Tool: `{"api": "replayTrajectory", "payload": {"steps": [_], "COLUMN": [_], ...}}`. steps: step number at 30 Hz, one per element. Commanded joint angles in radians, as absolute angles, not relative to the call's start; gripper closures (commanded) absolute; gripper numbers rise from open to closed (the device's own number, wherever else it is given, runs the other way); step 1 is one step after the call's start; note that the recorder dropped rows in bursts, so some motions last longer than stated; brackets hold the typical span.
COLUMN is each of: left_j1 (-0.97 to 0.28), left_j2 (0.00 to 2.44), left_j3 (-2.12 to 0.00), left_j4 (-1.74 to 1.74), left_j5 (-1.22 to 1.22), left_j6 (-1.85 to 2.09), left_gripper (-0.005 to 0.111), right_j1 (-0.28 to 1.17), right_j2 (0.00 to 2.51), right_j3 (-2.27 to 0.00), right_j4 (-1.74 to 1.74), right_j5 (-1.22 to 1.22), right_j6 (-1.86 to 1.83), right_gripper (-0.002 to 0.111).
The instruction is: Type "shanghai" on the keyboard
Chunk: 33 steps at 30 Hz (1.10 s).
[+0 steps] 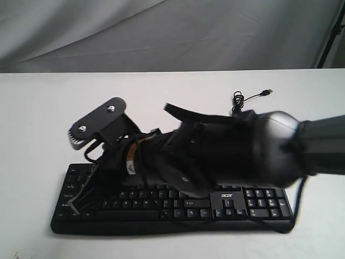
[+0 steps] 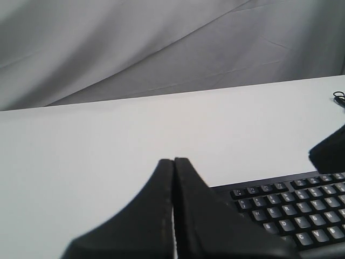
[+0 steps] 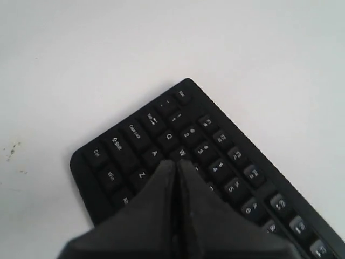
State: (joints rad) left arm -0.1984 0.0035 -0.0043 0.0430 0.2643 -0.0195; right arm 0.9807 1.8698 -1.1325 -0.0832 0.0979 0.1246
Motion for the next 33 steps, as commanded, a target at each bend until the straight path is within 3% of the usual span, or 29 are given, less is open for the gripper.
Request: {"api": "replayTrajectory", "payload": {"steps": [1,16,33], "left_j1": [-0.202,-0.202,-0.202], "left_j2": [0.0,0.0,0.0], "left_j3": [0.0,0.0,0.0], "left_j4": [0.044,0.044,0.044], "left_j5": [0.259,0.259,0.259], "left_j6": [-0.022,-0.022,-0.022], "left_gripper": [0.107,0.107,0.107], "right_j1": [1.01,0.987,0.985], "right_j2": [1.982,2.102,2.145], "right_j3": [-1.28,-1.335,-1.335], "right_j4": [-0.059,0.232,0.231], "right_j5": [0.227,0.199,0.135], "right_j6": [0.011,-0.301,-0.33], "right_gripper": [0.108,0.108,0.108]}}
